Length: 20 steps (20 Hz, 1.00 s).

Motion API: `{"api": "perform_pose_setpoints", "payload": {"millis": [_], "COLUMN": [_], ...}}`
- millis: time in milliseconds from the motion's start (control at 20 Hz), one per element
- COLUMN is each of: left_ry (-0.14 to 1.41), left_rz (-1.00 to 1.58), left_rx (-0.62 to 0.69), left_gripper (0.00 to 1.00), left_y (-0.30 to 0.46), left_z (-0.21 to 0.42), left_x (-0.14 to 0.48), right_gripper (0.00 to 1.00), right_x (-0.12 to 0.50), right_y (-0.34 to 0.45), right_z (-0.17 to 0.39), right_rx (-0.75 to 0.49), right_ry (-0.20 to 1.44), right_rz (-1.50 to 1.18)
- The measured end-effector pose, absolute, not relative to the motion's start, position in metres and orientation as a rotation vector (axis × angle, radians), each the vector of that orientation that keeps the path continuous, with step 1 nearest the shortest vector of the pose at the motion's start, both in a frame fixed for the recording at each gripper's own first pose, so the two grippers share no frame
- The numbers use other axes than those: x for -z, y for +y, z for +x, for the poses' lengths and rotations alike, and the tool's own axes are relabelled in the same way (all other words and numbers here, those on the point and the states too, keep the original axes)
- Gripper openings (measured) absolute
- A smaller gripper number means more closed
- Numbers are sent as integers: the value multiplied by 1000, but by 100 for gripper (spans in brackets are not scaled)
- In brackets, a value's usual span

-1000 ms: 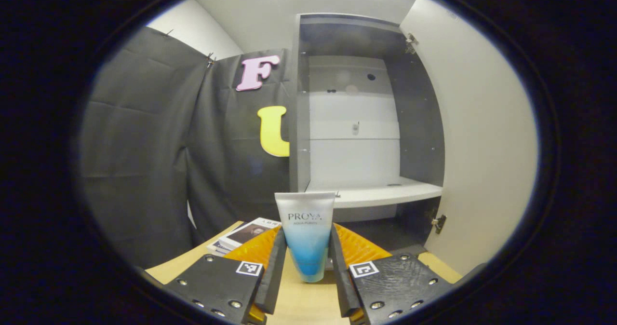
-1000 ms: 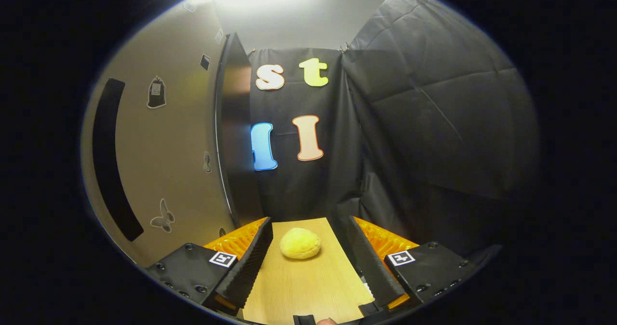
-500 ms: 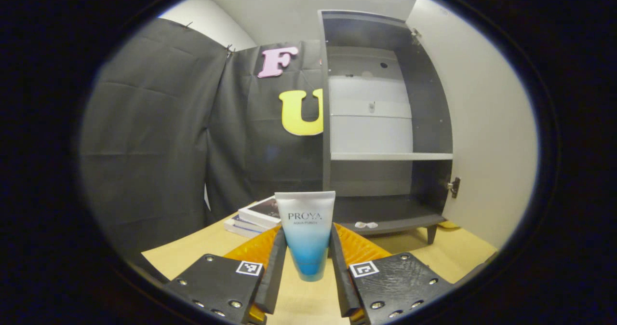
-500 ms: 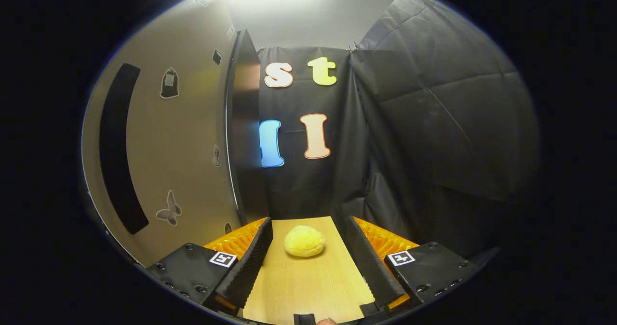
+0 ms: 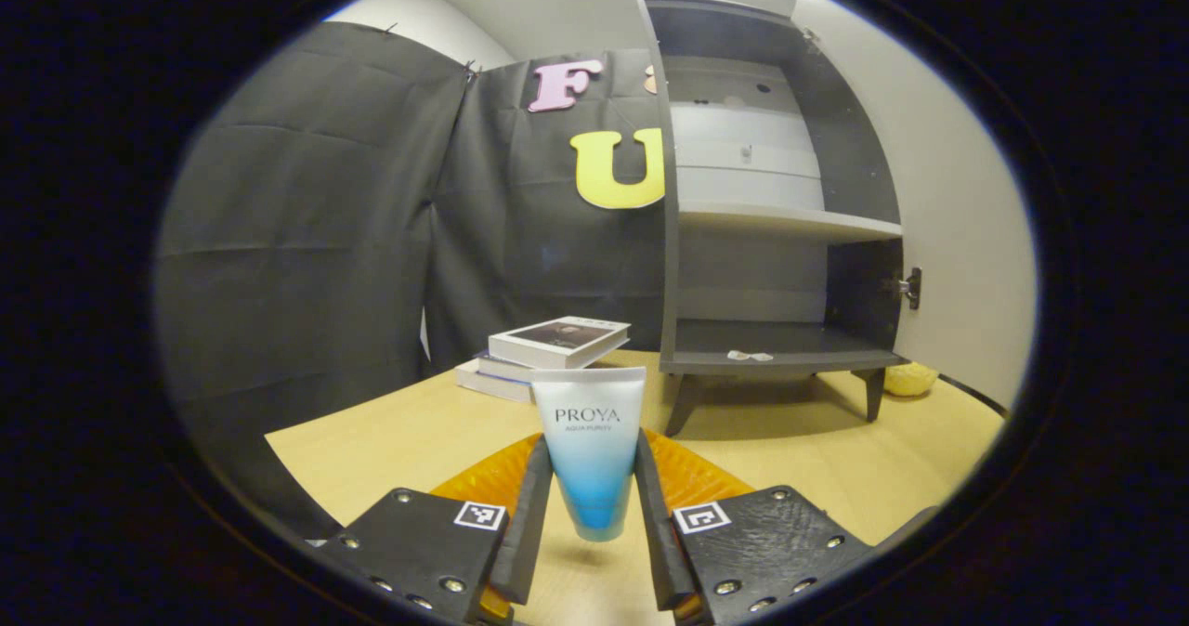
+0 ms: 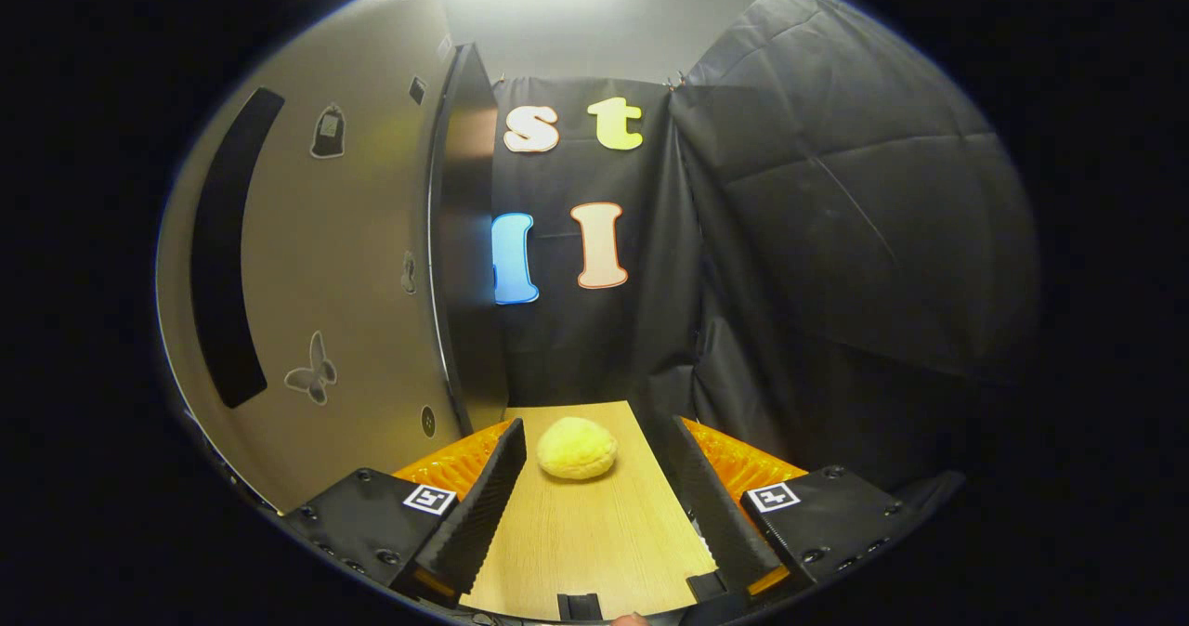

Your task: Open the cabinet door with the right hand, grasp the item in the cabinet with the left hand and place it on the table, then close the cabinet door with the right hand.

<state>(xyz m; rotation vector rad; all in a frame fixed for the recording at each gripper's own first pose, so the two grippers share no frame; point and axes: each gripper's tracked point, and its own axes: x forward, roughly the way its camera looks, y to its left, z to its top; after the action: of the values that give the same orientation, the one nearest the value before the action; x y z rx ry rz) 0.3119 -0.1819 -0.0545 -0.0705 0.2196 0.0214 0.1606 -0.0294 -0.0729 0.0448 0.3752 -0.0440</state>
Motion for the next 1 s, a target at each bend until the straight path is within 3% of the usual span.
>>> {"api": "perform_pose_setpoints", "payload": {"millis": [550,600,700,800,850,900,950,1000], "left_ry": [276,284,275,279,286,283,280,273], "left_rz": [-72,-70,-69,-71,-75,-75,-73,-70], "left_rx": [-70,-70,-73,-75,-72,-71,-73,-70], "left_gripper": [55,48,55,55,57,59,61,68], "left_y": [-175,-175,-175,-175,-176,-177,-176,-176], "left_z": [299,298,296,295,296,294,295,295], "left_x": [75,77,74,76,78,76,74,73], "right_gripper": [98,98,98,98,93,98,93,98], "right_x": [81,81,83,86,85,85,85,86], "right_y": [-9,-7,-5,-5,-6,-5,-4,-3], "right_z": [160,160,158,157,157,156,157,156], "right_rx": [4,3,0,1,2,3,3,0], "right_ry": [410,408,414,426,426,424,423,424], "right_rz": [8,11,15,14,15,19,21,21]}}
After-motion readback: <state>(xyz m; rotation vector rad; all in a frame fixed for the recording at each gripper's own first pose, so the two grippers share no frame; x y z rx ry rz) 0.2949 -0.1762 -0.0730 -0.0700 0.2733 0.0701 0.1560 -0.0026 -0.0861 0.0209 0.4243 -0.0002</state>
